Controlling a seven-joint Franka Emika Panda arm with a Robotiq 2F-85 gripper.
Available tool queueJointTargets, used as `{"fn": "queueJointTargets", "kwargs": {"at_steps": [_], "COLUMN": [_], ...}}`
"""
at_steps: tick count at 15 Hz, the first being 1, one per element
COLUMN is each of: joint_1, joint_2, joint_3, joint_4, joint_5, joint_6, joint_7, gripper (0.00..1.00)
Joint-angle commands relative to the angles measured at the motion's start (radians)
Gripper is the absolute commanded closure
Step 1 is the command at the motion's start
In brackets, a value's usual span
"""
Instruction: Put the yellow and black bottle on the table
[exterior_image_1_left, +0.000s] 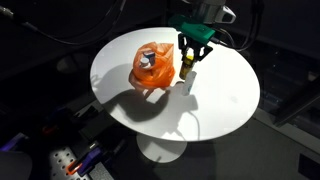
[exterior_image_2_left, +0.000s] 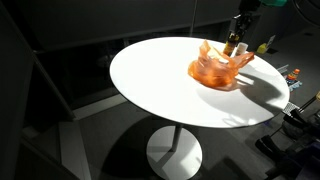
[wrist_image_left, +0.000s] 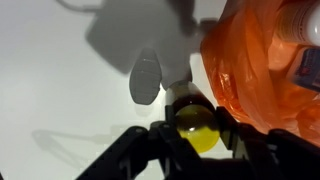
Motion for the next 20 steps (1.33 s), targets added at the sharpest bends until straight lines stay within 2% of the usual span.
{"fn": "queueJointTargets", "kwargs": {"at_steps": [1, 6, 7, 8, 10, 13, 20], "joint_1": [0.012, 0.033, 0.034, 0.035, 0.034, 0.036, 0.058], "joint_2": [0.060, 0.113, 0.114, 0.111, 0.070, -0.001, -0.206], "joint_3": [0.000, -0.006, -0.004, -0.002, 0.006, 0.009, -0.007], "joint_4": [0.080, 0.116, 0.117, 0.116, 0.079, 0.030, -0.094], "joint_5": [-0.031, -0.066, -0.070, -0.072, -0.067, -0.053, -0.049], "joint_6": [-0.054, -0.057, -0.058, -0.057, -0.052, -0.068, -0.227], "joint_7": [0.030, 0.057, 0.060, 0.059, 0.046, 0.055, 0.175], "gripper": [0.81, 0.81, 0.52, 0.29, 0.24, 0.02, 0.00]}}
